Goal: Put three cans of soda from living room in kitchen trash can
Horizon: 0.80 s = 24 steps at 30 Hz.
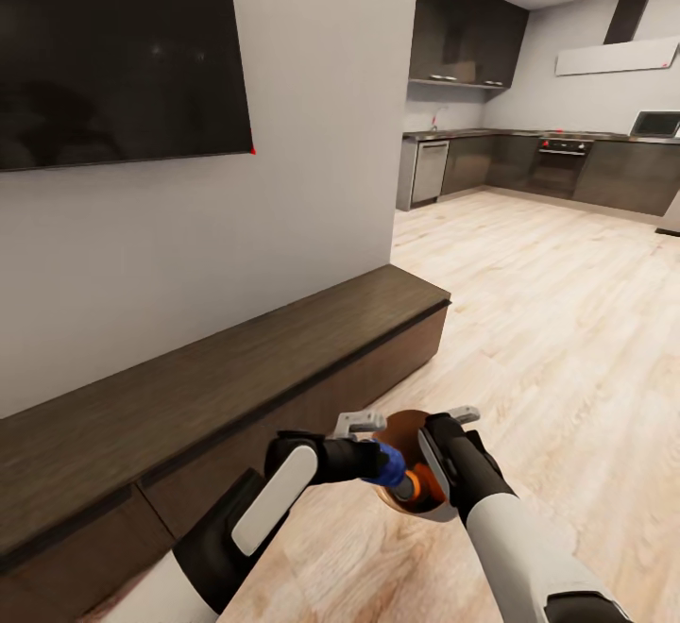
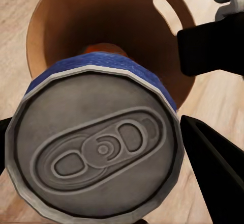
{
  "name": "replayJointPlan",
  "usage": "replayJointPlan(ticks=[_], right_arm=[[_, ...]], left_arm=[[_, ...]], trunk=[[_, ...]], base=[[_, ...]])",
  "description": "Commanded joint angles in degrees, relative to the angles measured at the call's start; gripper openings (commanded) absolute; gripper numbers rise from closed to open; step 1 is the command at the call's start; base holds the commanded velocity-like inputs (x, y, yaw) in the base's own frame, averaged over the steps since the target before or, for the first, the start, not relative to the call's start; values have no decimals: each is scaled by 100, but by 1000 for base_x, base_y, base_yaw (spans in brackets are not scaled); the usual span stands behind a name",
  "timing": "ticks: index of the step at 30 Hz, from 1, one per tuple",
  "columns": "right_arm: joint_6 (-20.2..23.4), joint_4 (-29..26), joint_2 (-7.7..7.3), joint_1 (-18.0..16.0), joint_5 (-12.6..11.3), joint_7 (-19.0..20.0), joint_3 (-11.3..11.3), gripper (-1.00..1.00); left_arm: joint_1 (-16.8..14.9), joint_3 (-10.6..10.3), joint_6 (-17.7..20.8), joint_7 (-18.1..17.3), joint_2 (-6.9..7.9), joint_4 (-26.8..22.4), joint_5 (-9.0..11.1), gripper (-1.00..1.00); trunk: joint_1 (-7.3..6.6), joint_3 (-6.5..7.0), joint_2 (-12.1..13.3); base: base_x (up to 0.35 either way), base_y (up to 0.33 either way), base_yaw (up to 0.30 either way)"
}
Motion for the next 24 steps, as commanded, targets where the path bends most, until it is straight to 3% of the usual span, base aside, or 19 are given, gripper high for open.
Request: replayJointPlan(ticks=[1,10,21,24], right_arm=[[10,-9,5,-2,69,12,2,-100],[18,-25,90,-2,59,53,9,-100],[229,-14,238,-2,53,159,94,-100],[259,-11,262,-2,51,206,114,-100]], left_arm=[[0,-1,-8,1,-4,43,-7,-100],[-7,-7,-368,-169,-70,572,-91,-100],[-9,-24,-789,-246,-85,769,-108,-100],[-9,-138,-868,-261,-84,791,-109,-100]], trunk=[[-1,1,0],[-1,1,0],[-1,1,0],[-1,1,0]], base=[[0,0,0],[0,0,0],[0,0,0],[0,0,0]])
